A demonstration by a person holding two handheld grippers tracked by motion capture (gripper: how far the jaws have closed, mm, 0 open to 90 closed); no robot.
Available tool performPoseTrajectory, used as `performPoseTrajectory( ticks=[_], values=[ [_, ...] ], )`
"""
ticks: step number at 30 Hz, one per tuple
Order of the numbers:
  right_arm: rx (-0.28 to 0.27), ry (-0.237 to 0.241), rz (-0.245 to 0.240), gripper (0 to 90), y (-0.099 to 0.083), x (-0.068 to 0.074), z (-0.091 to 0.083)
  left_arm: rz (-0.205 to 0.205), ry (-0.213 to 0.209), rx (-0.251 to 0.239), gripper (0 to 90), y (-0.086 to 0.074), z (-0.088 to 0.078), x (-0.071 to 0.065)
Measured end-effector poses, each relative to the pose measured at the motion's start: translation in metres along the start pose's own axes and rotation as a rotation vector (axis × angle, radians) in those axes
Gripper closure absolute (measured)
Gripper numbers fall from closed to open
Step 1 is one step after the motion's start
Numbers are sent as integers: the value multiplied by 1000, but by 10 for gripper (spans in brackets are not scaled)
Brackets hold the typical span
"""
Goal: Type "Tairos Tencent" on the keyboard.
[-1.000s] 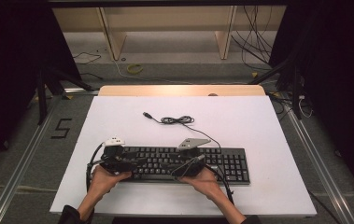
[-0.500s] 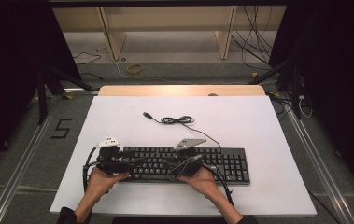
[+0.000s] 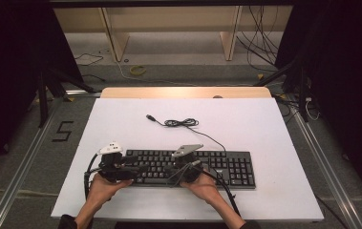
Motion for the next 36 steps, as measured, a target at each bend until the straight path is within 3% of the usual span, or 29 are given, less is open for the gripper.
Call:
performPoseTrajectory(
  ticks=[17, 26, 36],
  values=[
    [48, -8, -11, 900, -6, 1, 9, 11, -12, 6, 323, -6, -3, -4],
    [62, -21, 14, 900, -8, 3, 11, 14, -12, 14, 325, -8, -2, -4],
    [-21, -17, 42, 845, 0, -3, -5, 28, -16, 25, 339, -9, 0, -4]
  ],
)
Point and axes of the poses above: each handheld gripper's, and its own axes: z roughly forward along the jaws, y roughly out of its top, x roughly to its left, the point moved 2 cm from there along z, roughly forward along the jaws, and after that the axes turned 6 degrees about -x, right-handed, at the moved point
